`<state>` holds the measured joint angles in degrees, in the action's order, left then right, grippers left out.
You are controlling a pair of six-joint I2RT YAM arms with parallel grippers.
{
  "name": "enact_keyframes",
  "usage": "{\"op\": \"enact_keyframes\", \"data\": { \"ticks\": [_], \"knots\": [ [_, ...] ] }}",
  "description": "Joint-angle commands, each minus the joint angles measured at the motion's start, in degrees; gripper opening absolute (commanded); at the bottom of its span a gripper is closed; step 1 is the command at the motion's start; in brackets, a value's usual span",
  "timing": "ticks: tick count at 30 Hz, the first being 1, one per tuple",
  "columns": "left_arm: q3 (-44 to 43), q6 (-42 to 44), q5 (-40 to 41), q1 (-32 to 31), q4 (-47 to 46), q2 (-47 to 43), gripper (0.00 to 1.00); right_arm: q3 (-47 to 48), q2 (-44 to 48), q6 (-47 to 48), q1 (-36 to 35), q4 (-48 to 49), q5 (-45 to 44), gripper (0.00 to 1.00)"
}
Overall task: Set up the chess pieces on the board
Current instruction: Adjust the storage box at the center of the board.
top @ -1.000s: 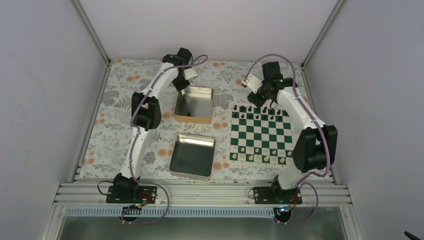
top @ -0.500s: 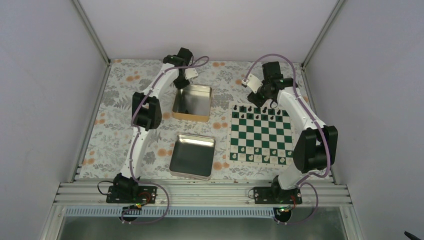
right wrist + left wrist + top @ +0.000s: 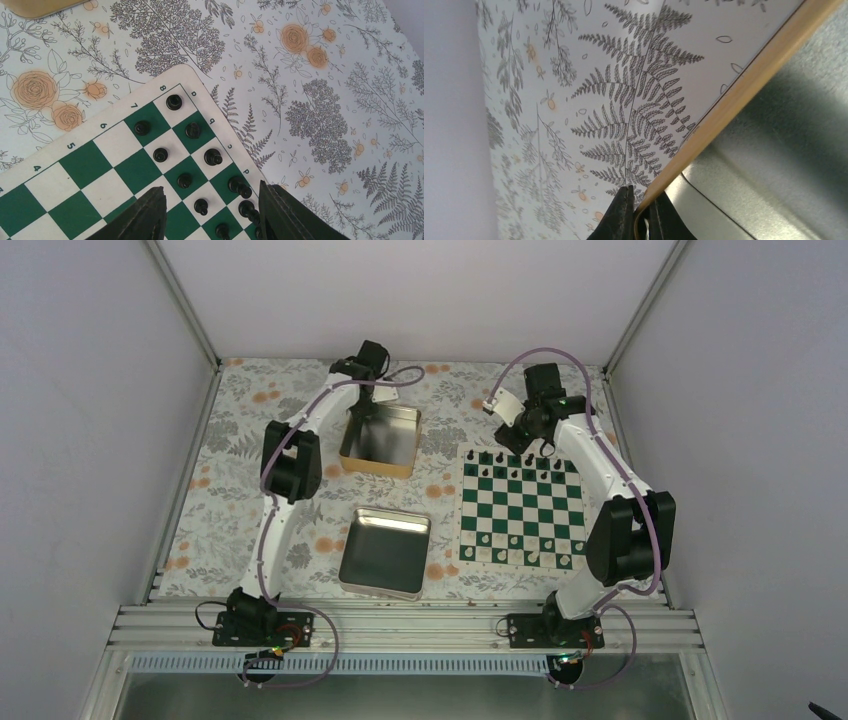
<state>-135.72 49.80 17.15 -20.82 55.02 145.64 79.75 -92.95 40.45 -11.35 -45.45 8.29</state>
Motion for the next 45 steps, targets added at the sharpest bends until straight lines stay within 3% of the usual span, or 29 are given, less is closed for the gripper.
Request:
{"op": "enact_keyframes", "data": {
  "ticks": [1, 4, 11, 21, 45],
  "knots": [
    [9.0, 11.2, 2.0, -1.5, -13.0, -4.6, 0.02, -0.8, 1.3, 0.3, -0.8, -0.2, 0.6, 0.49],
    [13.2, 18.9, 1.2, -1.9, -17.1, -6.6, 0.02, -0.9, 1.2, 0.4, -0.8, -0.3, 0.6, 0.49],
    [10.5, 27.9, -5.7, -1.9, -18.8, -7.3, 0.02, -1.3, 1.4, 0.7, -0.8, -0.3, 0.3, 0.49],
    [2.0, 37.0, -18.2, -2.4, -9.8, -5.7, 0.02, -1.9, 0.7, 0.5, -0.7, 0.0, -2.0, 0.49],
    [9.3, 42.1, -24.9, -8.7, -9.6, -9.2, 0.02, -2.0, 0.4, 0.4, -0.1, -0.4, -2.2, 0.50]
  ]
}}
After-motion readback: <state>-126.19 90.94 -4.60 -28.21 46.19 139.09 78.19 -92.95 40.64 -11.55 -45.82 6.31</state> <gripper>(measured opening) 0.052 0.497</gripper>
